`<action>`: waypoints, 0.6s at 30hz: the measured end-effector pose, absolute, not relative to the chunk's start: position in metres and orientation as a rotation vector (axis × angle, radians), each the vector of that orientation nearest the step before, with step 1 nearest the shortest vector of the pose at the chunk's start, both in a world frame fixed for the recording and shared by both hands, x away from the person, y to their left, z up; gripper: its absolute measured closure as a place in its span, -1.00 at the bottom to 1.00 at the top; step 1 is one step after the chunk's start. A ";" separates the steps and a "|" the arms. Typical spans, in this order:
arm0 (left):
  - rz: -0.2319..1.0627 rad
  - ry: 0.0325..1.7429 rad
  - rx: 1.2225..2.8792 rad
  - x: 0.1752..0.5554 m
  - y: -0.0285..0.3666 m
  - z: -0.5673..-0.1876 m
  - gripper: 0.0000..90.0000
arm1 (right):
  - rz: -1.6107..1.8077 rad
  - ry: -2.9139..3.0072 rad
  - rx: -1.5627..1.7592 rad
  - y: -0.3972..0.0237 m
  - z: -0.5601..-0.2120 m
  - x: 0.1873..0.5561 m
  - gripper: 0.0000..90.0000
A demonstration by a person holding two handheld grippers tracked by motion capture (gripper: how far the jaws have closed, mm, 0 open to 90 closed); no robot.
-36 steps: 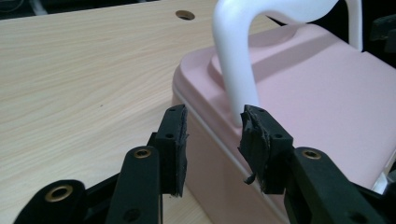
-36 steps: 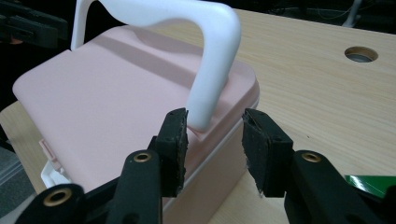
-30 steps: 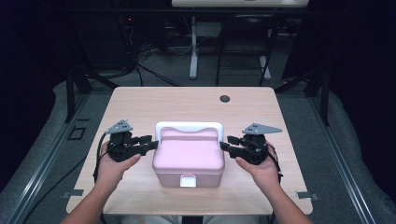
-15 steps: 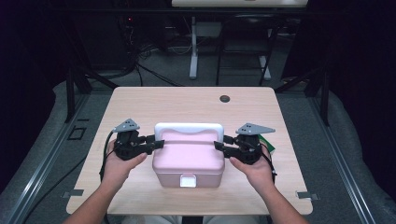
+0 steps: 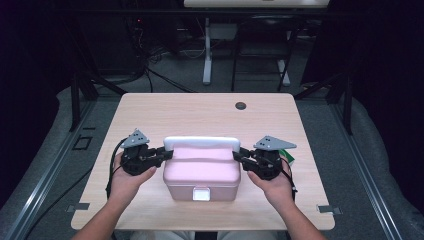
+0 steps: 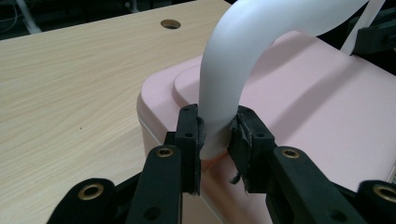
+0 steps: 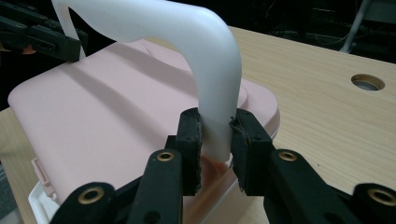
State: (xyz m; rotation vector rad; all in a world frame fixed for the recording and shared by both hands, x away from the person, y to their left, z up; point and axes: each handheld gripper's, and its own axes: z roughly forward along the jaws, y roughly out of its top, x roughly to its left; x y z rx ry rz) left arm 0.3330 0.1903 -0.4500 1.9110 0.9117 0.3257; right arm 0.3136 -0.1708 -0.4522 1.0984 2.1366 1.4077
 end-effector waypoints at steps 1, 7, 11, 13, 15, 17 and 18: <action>0.327 0.913 1.910 0.333 0.190 -0.450 0.63 | 1.408 2.136 1.100 -0.171 -0.452 0.314 0.63; 0.319 0.919 1.917 0.332 0.192 -0.449 0.63 | 1.414 2.137 1.119 -0.169 -0.452 0.314 0.64; 0.316 0.925 1.914 0.331 0.195 -0.449 0.63 | 1.422 2.140 1.122 -0.167 -0.452 0.314 0.64; 0.312 0.926 1.916 0.331 0.196 -0.449 0.63 | 1.420 2.144 1.115 -0.166 -0.452 0.314 0.64; 0.315 0.930 1.916 0.331 0.196 -0.448 0.63 | 1.419 2.146 1.120 -0.165 -0.451 0.314 0.64; 0.314 0.929 1.918 0.331 0.196 -0.447 0.63 | 1.419 2.147 1.119 -0.165 -0.450 0.314 0.64; 0.315 0.929 1.914 0.332 0.196 -0.446 0.63 | 1.424 2.144 1.126 -0.165 -0.450 0.314 0.64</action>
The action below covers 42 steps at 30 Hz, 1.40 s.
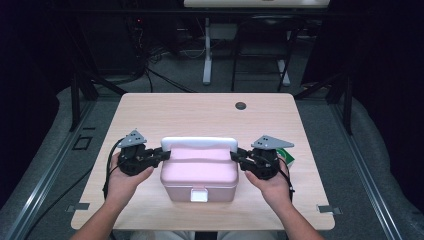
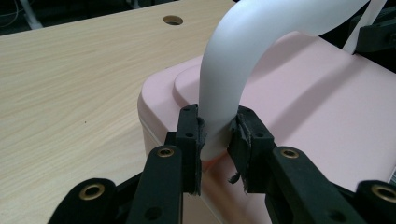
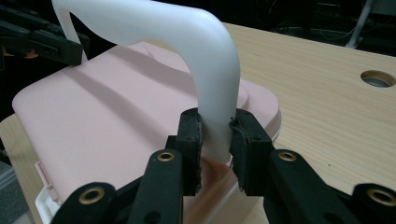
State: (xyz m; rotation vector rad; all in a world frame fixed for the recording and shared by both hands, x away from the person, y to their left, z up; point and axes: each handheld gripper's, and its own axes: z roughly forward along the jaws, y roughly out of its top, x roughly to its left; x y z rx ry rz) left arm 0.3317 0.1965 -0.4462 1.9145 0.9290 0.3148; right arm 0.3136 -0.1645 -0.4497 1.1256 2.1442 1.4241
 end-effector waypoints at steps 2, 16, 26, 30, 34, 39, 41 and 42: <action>0.307 0.924 1.911 0.334 0.198 -0.442 0.63 | 1.425 2.150 1.127 -0.165 -0.446 0.315 0.64; 0.290 0.914 1.892 0.339 0.204 -0.430 0.54 | 1.454 2.147 1.167 -0.164 -0.429 0.324 0.64; 0.291 0.948 1.866 0.308 0.242 -0.443 0.78 | 1.449 2.160 1.157 -0.165 -0.425 0.326 0.64; 0.270 0.937 1.872 0.301 0.244 -0.450 0.93 | 1.448 2.161 1.160 -0.165 -0.424 0.326 0.64; 0.239 0.925 1.879 0.296 0.240 -0.458 1.00 | 1.445 2.162 1.163 -0.165 -0.424 0.326 0.64; 0.203 0.900 1.909 0.295 0.230 -0.464 1.00 | 1.445 2.161 1.162 -0.165 -0.423 0.327 0.64; 0.192 0.881 1.921 0.296 0.223 -0.464 1.00 | 1.446 2.161 1.164 -0.165 -0.423 0.327 0.64; 0.192 0.881 1.921 0.296 0.223 -0.464 1.00 | 1.446 2.161 1.164 -0.165 -0.423 0.327 0.64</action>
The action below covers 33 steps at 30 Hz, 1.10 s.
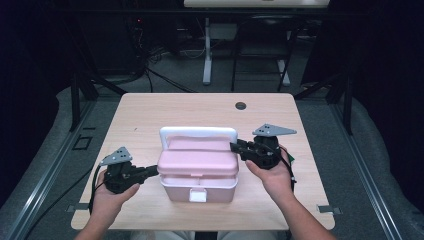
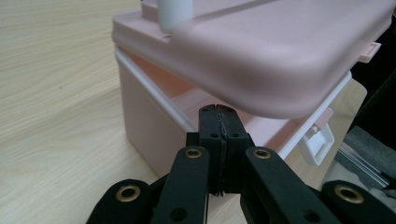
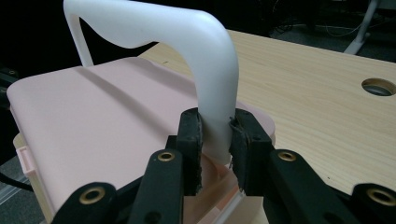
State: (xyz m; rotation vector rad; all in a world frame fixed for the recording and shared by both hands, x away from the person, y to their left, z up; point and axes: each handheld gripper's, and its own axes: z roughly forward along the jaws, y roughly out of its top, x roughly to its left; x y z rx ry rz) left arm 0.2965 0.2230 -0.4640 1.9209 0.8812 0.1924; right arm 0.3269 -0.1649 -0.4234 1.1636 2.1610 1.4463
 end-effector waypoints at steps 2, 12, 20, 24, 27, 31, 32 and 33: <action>0.179 0.864 1.930 0.297 0.215 -0.464 1.00 | 1.450 2.160 1.165 -0.165 -0.423 0.328 0.64; 0.158 0.831 1.953 0.298 0.201 -0.465 1.00 | 1.458 2.158 1.168 -0.166 -0.424 0.328 0.64; 0.156 0.815 1.958 0.297 0.198 -0.464 1.00 | 1.459 2.158 1.166 -0.166 -0.425 0.328 0.64; 0.159 0.817 1.960 0.296 0.198 -0.464 1.00 | 1.469 2.156 1.176 -0.166 -0.426 0.327 0.64; 0.166 0.814 1.957 0.297 0.198 -0.463 1.00 | 1.467 2.156 1.170 -0.167 -0.427 0.327 0.63; 0.164 0.817 1.954 0.297 0.198 -0.461 1.00 | 1.470 2.156 1.162 -0.168 -0.425 0.326 0.62; 0.164 0.815 1.954 0.298 0.198 -0.459 1.00 | 1.473 2.149 1.158 -0.171 -0.424 0.325 0.62; 0.169 0.816 1.954 0.298 0.198 -0.457 1.00 | 1.477 2.144 1.159 -0.172 -0.423 0.324 0.62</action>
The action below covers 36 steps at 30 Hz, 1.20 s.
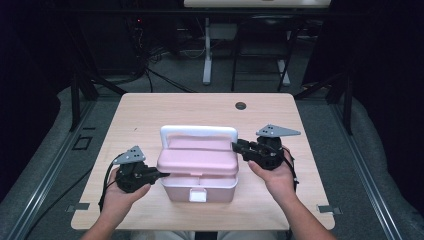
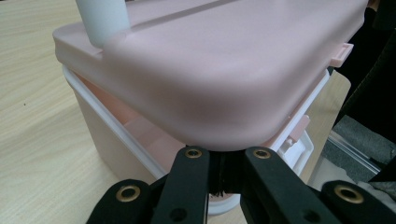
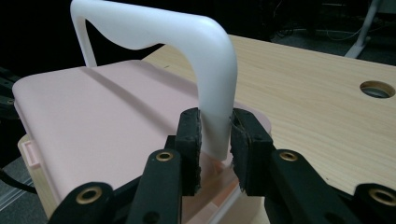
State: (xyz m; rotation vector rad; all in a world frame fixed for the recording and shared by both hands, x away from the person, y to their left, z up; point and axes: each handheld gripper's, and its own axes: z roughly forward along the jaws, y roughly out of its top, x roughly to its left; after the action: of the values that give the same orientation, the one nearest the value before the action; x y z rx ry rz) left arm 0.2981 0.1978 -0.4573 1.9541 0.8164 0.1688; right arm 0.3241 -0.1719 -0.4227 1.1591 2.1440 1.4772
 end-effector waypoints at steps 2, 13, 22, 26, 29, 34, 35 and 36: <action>0.175 0.808 1.955 0.300 0.197 -0.453 1.00 | 1.478 2.133 1.160 -0.175 -0.421 0.322 0.63; 0.206 0.809 1.933 0.310 0.196 -0.432 1.00 | 1.440 2.114 1.162 -0.188 -0.421 0.309 0.82; 0.189 0.818 1.906 0.328 0.196 -0.412 1.00 | 1.422 2.125 1.147 -0.189 -0.428 0.297 0.91; 0.176 0.826 1.898 0.334 0.196 -0.406 1.00 | 1.426 2.142 1.149 -0.188 -0.434 0.294 0.94; 0.169 0.829 1.894 0.340 0.196 -0.402 1.00 | 1.423 2.161 1.148 -0.183 -0.440 0.291 0.94; 0.175 0.840 1.896 0.348 0.195 -0.395 1.00 | 1.404 2.219 1.123 -0.170 -0.457 0.286 0.98; 0.175 0.840 1.896 0.348 0.195 -0.395 1.00 | 1.401 2.227 1.123 -0.167 -0.460 0.286 0.98; 0.183 0.839 1.901 0.350 0.195 -0.393 1.00 | 1.398 2.238 1.117 -0.165 -0.462 0.285 0.99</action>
State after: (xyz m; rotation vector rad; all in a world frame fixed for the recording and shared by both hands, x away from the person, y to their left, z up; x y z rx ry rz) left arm 0.3496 0.1946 -0.3933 1.9007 0.8386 0.1833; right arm 0.2851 -0.1651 -0.4623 1.1171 2.2380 1.3985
